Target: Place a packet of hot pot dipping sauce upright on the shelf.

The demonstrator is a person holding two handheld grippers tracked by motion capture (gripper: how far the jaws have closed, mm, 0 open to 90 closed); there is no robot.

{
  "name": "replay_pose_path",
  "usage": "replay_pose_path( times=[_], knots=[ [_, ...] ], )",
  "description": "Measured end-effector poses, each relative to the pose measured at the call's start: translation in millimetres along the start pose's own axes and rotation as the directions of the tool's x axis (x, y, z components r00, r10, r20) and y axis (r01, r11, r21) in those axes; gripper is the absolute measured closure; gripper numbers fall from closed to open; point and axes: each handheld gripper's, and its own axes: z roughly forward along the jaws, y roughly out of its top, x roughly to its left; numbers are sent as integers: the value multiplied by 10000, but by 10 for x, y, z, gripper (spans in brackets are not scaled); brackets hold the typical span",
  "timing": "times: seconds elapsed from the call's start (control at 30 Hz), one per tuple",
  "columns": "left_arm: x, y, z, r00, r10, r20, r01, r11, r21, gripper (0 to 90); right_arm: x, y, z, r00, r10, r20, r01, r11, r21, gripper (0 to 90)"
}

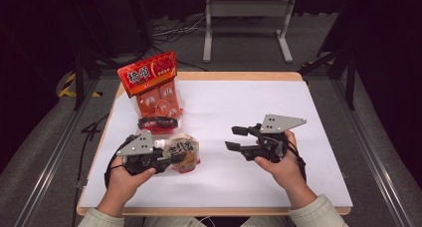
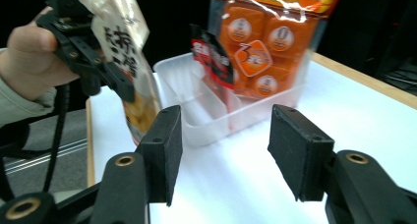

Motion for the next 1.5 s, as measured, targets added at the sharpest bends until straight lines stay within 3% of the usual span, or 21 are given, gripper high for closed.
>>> replay_pose_path(
  times=[0.37, 0.6, 1.07, 1.33, 1.5],
  knots=[
    [42, 69, -156, 9998, -46, -205, 40, 9995, -314, 830, -141, -187, -246, 9947, 480, 904, -489, 9988, 80, 441],
    [95, 109, -259, 9991, -113, -407, 93, 9987, -499, 830, -230, -304, -352, 9891, 770, 1251, -797, 9967, 167, 438],
    [210, 213, -515, 9956, -344, -872, 267, 9958, -873, 832, -363, -444, -401, 9785, 1133, 1721, -1227, 9914, 450, 431],
    [294, 210, -587, 9880, -452, -1476, 336, 9962, -805, 833, -441, -502, -436, 9707, 1335, 1997, -1454, 9883, 462, 422],
    [327, 204, -606, 9770, -475, -2079, 315, 9963, -794, 834, -470, -535, -433, 9671, 1353, 2152, -1501, 9872, 537, 416]
  ],
)
